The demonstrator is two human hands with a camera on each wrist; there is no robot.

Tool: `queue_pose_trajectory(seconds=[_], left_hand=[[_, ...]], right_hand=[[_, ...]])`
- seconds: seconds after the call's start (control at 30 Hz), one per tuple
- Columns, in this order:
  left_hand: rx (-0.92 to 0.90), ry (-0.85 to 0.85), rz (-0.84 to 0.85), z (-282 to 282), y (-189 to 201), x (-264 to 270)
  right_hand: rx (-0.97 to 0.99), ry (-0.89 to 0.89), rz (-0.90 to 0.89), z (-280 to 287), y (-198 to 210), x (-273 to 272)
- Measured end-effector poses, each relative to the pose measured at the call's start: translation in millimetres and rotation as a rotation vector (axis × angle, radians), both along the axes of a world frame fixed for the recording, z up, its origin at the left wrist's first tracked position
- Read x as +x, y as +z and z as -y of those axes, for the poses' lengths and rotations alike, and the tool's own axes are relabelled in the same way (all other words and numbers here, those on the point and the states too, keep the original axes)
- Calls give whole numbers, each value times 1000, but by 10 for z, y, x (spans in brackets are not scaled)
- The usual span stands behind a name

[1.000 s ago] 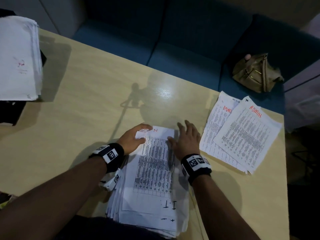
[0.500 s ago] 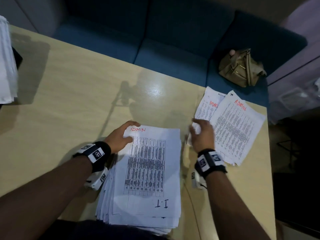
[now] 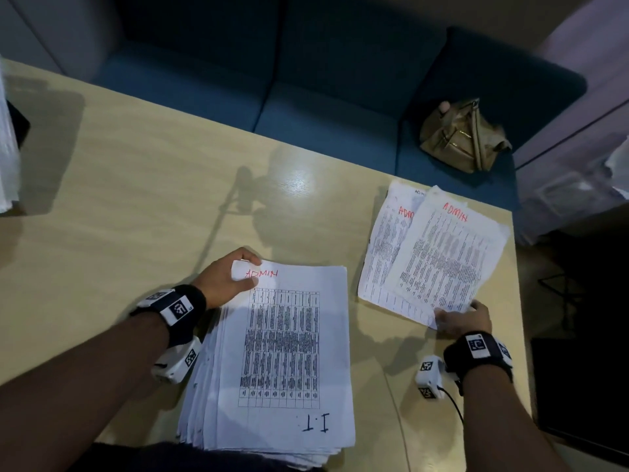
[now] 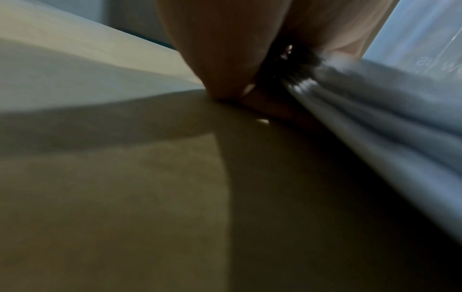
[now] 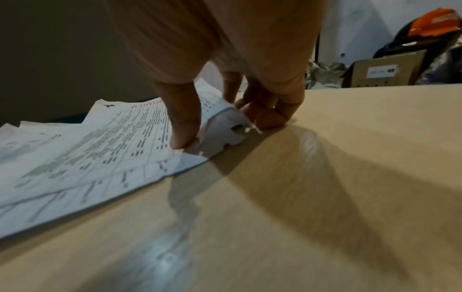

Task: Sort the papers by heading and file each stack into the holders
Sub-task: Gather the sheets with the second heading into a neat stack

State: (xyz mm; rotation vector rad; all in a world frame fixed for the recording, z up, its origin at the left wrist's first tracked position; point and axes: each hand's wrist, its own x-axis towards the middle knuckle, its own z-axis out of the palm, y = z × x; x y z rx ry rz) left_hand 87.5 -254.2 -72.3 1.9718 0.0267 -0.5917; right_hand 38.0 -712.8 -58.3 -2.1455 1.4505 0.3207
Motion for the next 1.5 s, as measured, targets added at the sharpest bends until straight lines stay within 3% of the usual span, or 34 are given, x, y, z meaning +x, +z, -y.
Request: queue_pose_trajectory(seconds=[0.1,0.27,0.43,0.57,0.87,1.1,1.27,1.33,1.5], left_hand=[[13,-11,8,5,8,4],[23,-13,-9,-6,1,7],[15,2,-17,-19,-48,7],[15,6,-14,-13,-37,7],[3,23,-29,-8,-34,5],[1,27,-47,-24,-72,4],[1,27,-33,-4,-57,-2],[-9,29,-28,-12,-71,2],[-24,30,-34,-33,-114,9]], right_hand=[[-24,-1,29,-51,34,76],[-119,-89,282,-87,88,111],[-65,47,151,-151,92,94],[-152,150,83,-275,64,140],[-32,153,20,-420,59,313],[-88,153,232,-290,131,402],[-161,104,39,-234,140,474],[-163,122,37,-297,127,509],[54,68,288,-455,140,507]])
